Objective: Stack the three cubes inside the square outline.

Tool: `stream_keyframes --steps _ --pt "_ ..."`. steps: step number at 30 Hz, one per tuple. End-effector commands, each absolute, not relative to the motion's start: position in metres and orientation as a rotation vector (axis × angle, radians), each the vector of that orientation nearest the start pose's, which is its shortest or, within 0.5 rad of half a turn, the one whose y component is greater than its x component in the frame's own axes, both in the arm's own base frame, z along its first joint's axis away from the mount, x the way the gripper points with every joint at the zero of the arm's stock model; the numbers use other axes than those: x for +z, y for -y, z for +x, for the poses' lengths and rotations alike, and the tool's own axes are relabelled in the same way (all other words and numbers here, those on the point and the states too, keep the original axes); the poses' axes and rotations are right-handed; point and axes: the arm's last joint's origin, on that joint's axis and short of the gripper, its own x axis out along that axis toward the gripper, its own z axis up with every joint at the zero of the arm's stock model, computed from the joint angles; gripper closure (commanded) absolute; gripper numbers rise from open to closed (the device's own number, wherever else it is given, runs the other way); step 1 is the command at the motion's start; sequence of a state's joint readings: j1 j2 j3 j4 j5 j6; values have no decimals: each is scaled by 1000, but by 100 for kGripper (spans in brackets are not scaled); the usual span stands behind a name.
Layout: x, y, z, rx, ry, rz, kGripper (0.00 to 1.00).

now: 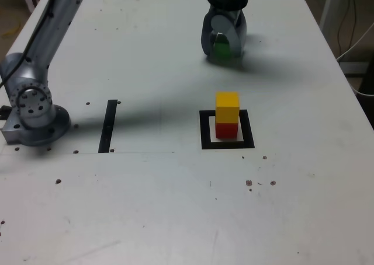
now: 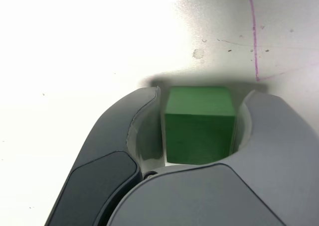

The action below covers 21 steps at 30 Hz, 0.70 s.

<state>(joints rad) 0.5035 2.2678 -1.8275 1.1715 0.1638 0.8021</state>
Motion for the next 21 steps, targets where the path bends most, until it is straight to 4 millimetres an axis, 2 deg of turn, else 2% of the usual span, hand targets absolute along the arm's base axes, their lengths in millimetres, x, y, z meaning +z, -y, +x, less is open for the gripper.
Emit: stream_keyframes --steps 1,12,16,21 --pt "214 -220 382 -158 -1680 325 79" --pt "222 -218 382 -161 -1647 321 81" --pt "241 -209 380 -146 -1612 332 81" --pt "277 -185 374 -112 -1560 348 82"
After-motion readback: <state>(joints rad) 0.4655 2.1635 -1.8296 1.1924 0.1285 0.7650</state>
